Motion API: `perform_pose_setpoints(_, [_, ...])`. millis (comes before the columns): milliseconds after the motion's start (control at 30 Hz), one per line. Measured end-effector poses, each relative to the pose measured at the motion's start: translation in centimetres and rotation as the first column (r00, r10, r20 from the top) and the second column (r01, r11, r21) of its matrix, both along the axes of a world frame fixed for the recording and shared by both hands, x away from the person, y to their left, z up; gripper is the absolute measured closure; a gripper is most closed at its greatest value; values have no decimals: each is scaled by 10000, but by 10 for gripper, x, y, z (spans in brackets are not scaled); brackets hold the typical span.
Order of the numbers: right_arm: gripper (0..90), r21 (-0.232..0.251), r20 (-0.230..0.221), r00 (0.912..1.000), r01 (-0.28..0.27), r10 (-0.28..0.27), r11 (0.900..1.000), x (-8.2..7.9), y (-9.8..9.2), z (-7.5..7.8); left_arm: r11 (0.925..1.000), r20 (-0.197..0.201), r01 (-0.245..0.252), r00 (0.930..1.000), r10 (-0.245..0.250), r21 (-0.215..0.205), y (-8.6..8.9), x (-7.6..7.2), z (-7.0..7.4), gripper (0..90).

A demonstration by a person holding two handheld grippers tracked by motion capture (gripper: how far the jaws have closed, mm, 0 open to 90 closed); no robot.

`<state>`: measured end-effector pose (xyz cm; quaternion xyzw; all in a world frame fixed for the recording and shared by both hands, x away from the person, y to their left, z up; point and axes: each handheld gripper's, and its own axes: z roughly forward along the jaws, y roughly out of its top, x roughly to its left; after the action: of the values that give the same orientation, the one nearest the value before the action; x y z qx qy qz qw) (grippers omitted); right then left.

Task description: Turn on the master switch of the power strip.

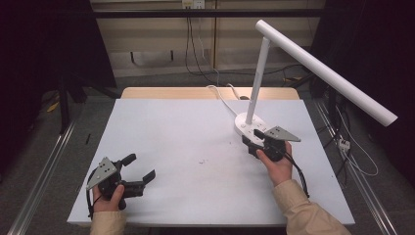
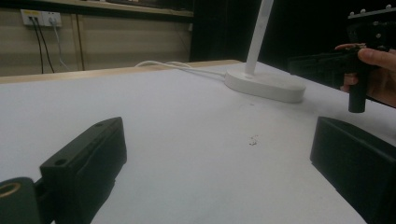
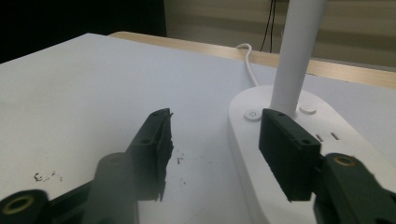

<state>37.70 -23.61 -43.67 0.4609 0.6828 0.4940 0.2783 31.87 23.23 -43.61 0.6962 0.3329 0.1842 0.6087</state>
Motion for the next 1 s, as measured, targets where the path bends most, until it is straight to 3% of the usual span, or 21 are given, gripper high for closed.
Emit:
perform_pose_setpoints(233, [627,14,-152,9996,217,-217,9998,11,-2,-3,10000,23,37,10000,-37,-53,0,0,1,33])
perform_pose_setpoints(533, [711,-199,-520,9986,115,-125,9997,23,-1,-9,10000,74,-21,10000,22,-77,1,0,1,34])
perform_pose_setpoints(733, [752,-333,-559,9984,29,-48,9994,29,1,-8,10000,46,19,10000,-20,82,1,1,0,34])
perform_pose_setpoints(1000, [836,-440,-543,9984,154,-178,9989,37,2,-6,10000,15,48,10000,-48,-3,-1,1,0,33])
